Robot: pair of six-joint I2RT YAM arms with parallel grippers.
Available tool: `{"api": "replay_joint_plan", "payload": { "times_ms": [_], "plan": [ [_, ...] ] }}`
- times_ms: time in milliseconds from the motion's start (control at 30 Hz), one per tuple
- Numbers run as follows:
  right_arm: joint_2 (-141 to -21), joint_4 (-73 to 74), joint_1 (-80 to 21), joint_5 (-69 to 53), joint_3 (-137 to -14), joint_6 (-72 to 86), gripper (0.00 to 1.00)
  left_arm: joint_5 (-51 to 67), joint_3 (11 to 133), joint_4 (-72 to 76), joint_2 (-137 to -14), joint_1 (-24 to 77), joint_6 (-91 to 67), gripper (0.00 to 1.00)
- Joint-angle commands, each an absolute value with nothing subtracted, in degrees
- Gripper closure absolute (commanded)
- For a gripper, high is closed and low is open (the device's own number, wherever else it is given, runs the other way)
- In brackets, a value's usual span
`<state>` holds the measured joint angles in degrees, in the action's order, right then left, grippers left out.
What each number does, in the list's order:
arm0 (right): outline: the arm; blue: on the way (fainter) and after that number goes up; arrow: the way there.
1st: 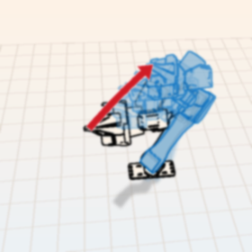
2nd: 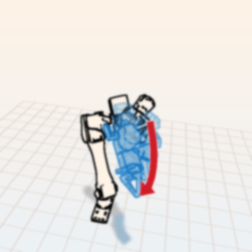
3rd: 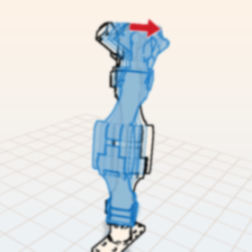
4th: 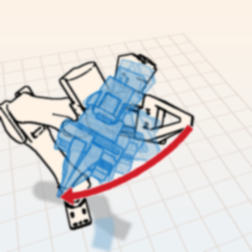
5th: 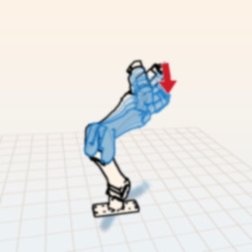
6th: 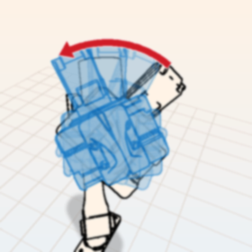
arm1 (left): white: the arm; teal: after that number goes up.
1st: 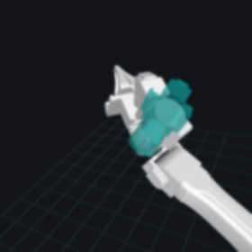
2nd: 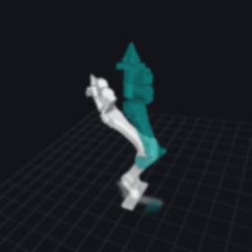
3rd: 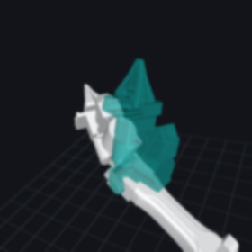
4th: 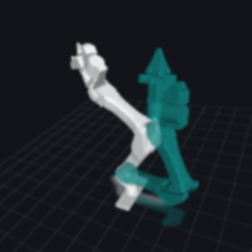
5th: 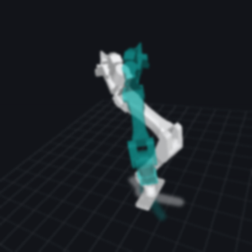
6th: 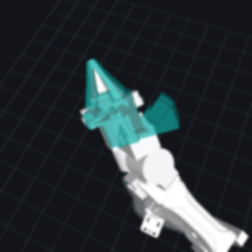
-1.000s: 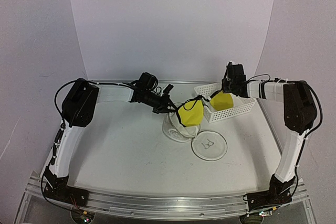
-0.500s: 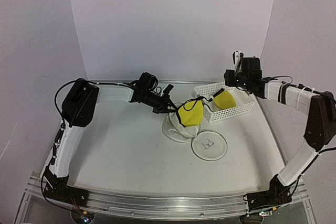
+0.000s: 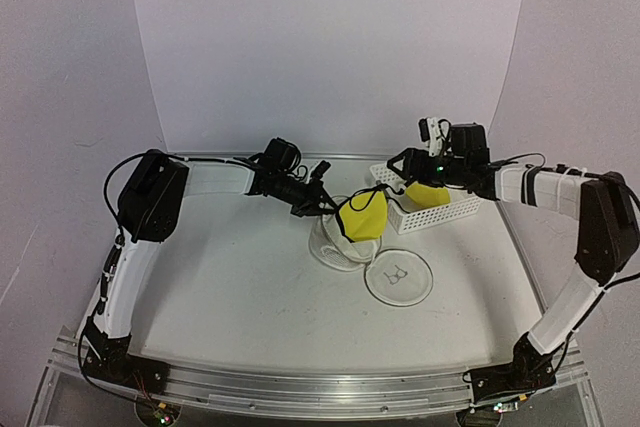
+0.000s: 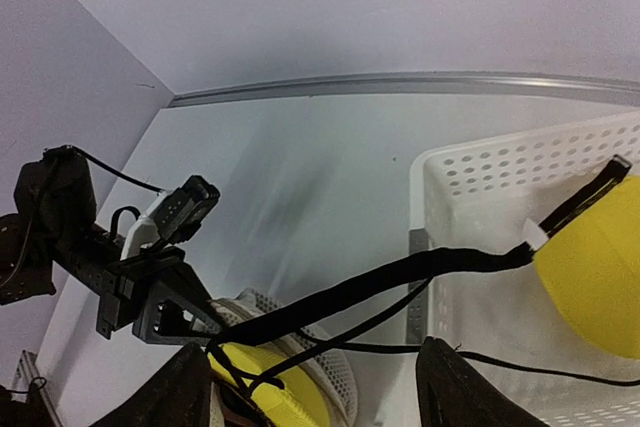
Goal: Unzip the laundry bag and remove the bra
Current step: Pick up the bra from the laundry bag.
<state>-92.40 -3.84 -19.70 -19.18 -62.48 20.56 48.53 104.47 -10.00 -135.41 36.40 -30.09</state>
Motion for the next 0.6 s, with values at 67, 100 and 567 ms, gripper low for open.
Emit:
{"api": "replay_joint_plan", "payload": {
  "times_ms": [67, 100, 567],
  "plan": [
    [-98.6, -14.0, -20.7, -28.9, -62.0, 32.4, 0.27, 50.1, 105.1, -9.0, -135.6, 36.6, -29.7, 1.0],
    [-99.3, -15.1, -21.0, -29.1, -61.7, 33.6, 0.27, 50.2, 105.1, -9.0, -135.5, 36.6, -29.6, 1.0],
    [-106.2, -23.3, -24.4, -32.0, -61.0, 41.4, 0.25, 50.4, 105.6, -9.1, -135.9, 36.7, -29.5, 1.0]
  ]
}}
